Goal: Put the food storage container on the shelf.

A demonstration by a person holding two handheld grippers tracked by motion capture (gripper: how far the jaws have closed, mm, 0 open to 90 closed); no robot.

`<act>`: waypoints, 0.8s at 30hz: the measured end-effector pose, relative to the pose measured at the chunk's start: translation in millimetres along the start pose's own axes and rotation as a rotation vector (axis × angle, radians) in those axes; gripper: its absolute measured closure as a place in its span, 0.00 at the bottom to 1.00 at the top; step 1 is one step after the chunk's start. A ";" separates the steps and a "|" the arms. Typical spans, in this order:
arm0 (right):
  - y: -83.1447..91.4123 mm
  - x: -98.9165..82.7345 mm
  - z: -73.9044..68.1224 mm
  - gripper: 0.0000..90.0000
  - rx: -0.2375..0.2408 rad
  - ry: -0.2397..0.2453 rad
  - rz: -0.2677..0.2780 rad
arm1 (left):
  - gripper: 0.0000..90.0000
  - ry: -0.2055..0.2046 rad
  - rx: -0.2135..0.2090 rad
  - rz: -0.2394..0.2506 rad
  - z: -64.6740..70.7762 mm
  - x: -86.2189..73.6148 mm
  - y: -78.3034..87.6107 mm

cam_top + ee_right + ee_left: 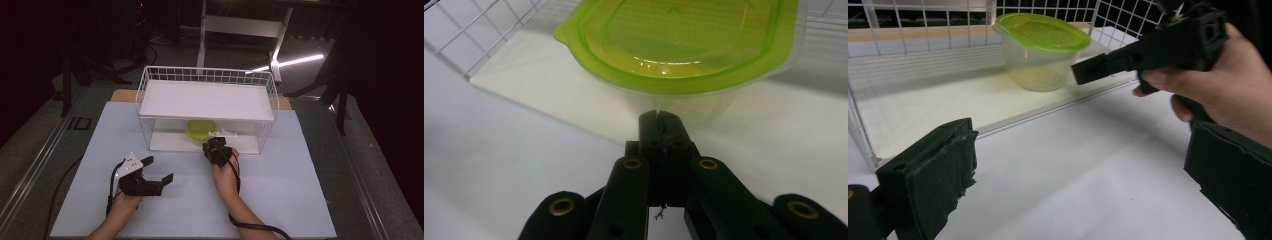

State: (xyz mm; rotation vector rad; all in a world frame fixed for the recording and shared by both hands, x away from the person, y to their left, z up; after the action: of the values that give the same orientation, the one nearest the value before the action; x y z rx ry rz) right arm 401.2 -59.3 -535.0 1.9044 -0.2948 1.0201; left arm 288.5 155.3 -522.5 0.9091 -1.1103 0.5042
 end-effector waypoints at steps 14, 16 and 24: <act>-2.6 10.8 -4.9 0.97 -0.012 0.028 0.015 | 0.01 -0.004 -0.007 0.010 -1.3 3.1 2.0; 2.2 7.9 -6.6 0.95 -0.010 0.044 0.016 | 0.01 -0.007 -0.001 0.015 -1.3 4.2 2.8; 23.5 -1.1 -13.1 0.74 0.034 0.080 0.038 | 0.01 -0.011 -0.020 0.048 -2.0 13.1 7.5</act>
State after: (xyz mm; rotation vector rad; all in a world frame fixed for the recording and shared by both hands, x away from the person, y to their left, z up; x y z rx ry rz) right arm 380.2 -61.6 -518.4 1.8890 -0.2704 1.1301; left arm 289.1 160.1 -508.0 0.8703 -1.1474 0.5271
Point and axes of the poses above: each handheld gripper's, and its own axes: y roughly backward along the jaws, x roughly out of its top, z roughly to its right, the point moved 4 cm from there along -y, roughly forward along the jaws, and after that the axes turned 7 degrees about x, right-handed, at the moved point
